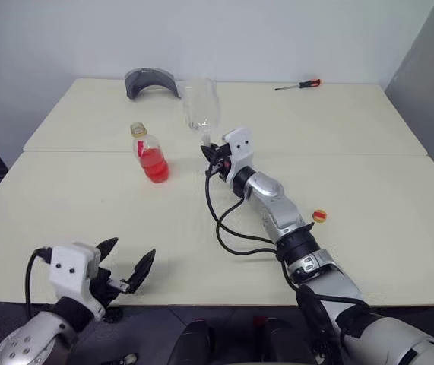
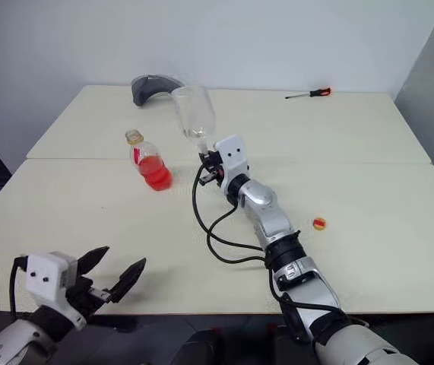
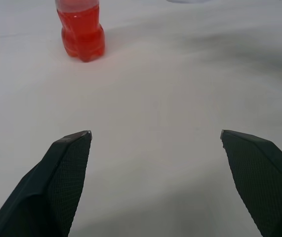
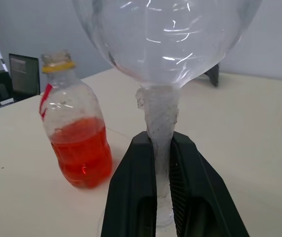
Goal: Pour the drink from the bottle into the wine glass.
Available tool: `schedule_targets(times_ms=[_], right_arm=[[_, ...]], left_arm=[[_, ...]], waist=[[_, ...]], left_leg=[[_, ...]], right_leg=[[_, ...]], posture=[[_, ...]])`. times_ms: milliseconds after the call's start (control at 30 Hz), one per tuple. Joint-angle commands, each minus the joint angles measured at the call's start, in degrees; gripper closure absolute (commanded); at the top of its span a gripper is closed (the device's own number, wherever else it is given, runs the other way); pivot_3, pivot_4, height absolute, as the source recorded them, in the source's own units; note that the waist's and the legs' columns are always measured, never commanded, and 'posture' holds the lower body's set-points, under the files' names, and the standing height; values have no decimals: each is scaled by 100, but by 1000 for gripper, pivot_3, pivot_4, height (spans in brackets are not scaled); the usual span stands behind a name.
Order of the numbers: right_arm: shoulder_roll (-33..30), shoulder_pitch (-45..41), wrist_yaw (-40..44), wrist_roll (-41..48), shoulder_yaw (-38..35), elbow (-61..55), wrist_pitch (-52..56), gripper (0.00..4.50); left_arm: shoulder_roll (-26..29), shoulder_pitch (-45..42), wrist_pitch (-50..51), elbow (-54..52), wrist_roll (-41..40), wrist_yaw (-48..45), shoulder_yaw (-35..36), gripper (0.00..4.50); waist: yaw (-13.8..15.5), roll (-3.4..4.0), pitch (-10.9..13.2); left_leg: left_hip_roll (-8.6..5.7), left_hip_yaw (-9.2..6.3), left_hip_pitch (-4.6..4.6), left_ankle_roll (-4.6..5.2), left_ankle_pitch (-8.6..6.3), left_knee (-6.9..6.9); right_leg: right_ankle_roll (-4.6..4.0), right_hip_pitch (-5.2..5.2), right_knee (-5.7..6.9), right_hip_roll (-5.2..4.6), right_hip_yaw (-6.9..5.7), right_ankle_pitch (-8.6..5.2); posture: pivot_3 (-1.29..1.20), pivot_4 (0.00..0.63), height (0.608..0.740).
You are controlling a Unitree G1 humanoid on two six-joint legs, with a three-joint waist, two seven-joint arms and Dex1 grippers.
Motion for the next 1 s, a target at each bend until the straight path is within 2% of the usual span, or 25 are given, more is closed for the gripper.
schedule_targets(times_ms=[33, 333, 567, 733, 867, 1000], right_arm=[[334, 111, -121, 114, -99, -126, -114, 4404], [190, 747, -337, -485, 480, -138, 148, 4404], [-370, 1082, 203, -1125, 1197, -752, 987, 4404], [-643, 1184, 375, -1158, 1190, -1323, 1502, 4404], [-562, 1008, 315, -1101, 1072, -1302, 1507, 4404], [-346, 772, 226, -1021, 910, -1098, 1354, 4404]], left_arm=[[-44, 17, -173, -310, 11, 79, 0, 0], [-137, -329, -183, -273, 162, 367, -389, 0], [-154, -218, -348, -298, 217, 346, -486, 0], [-137, -246, -432, -192, 251, 346, -524, 0], [-134, -338, -438, -145, 277, 364, -581, 0], [-124, -431, -435, -113, 294, 371, -594, 0]], waist=[[-32, 0, 0], [-108, 1, -5], [-117, -1, -28], [-108, 0, -31], [-110, 1, -30], [-110, 2, -29]], left_leg=[[2, 0, 0, 0, 0, -1], [9, 4, 10, -1, 0, -8], [10, 8, 22, 1, -1, -18], [10, 8, 45, 2, -2, -31], [9, 5, 130, 5, -3, -78], [11, 6, 143, 5, -3, -88]], right_leg=[[-1, -1, 0, 2, -1, -1], [-3, 1, 5, 9, 3, -2], [-6, 7, 2, 10, 9, -4], [-7, 25, -4, 10, 9, -6], [-8, 111, -56, 10, 4, -7], [-9, 119, -62, 11, 5, -8]], posture=[[0, 150, 740], [0, 150, 740], [0, 150, 740], [0, 150, 740], [0, 150, 740], [0, 150, 740]])
